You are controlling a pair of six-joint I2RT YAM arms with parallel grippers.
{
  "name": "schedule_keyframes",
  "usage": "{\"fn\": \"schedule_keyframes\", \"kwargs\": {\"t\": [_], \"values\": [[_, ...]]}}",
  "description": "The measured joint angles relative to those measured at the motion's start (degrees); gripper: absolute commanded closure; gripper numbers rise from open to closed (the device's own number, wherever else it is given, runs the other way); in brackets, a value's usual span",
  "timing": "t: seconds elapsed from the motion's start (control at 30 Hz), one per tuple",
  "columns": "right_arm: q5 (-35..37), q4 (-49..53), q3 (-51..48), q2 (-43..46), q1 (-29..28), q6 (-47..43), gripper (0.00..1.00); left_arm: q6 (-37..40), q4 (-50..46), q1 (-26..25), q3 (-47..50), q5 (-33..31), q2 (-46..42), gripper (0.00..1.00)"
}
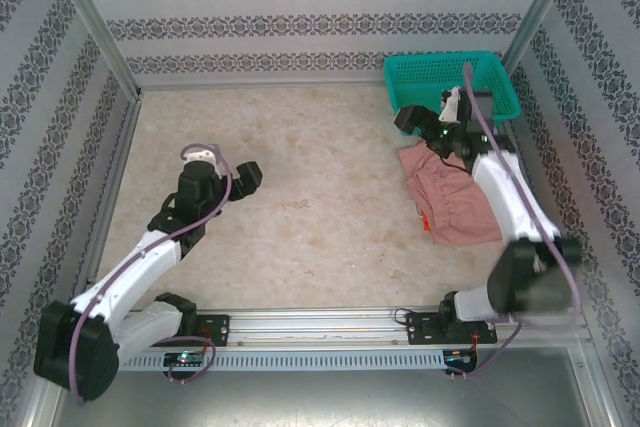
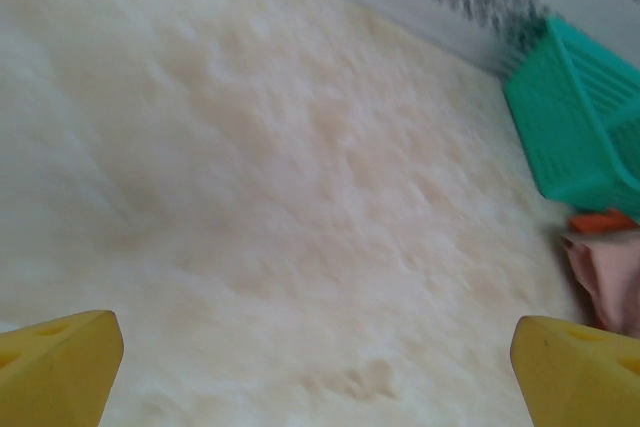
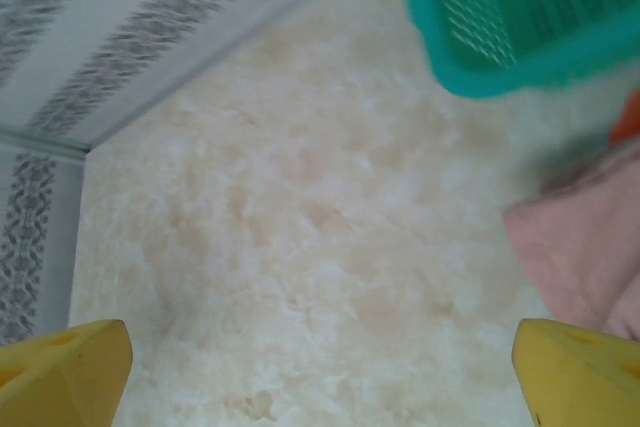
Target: Fold and stack the shorts
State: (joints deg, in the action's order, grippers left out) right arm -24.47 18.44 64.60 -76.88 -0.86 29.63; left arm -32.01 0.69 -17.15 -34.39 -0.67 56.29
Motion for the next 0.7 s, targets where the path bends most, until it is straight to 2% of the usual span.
{"fn": "schedule_keyframes", "kwargs": {"t": [0.1,0.2,0.3,0.43,0.53,0.7], "values": [[6.1,-12.9,-14.7,12.5,-2.2,-5.6,0.02,9.2,4.5,1.3,3.7,-8.9,-4.8,0.00],[13.5,-22.9,-28.2,17.5,-2.3,-10.8,0.02,16.3,12.4,3.3,10.2,-15.1,-5.4,0.00],[18.6,-28.3,-36.4,15.0,-2.3,-16.4,0.02,21.1,19.7,6.1,15.7,-19.1,-0.1,0.00],[20.9,-37.4,-39.8,8.3,-2.3,-23.7,0.02,25.2,32.3,9.5,19.6,-21.0,11.8,0.00],[21.1,-46.0,-40.1,1.7,-2.3,-27.7,0.02,27.6,42.9,11.1,20.5,-20.5,21.1,0.00],[20.5,-52.9,-40.0,-5.0,-1.4,-30.1,0.02,28.9,52.0,13.3,19.1,-17.2,29.4,0.00]]}}
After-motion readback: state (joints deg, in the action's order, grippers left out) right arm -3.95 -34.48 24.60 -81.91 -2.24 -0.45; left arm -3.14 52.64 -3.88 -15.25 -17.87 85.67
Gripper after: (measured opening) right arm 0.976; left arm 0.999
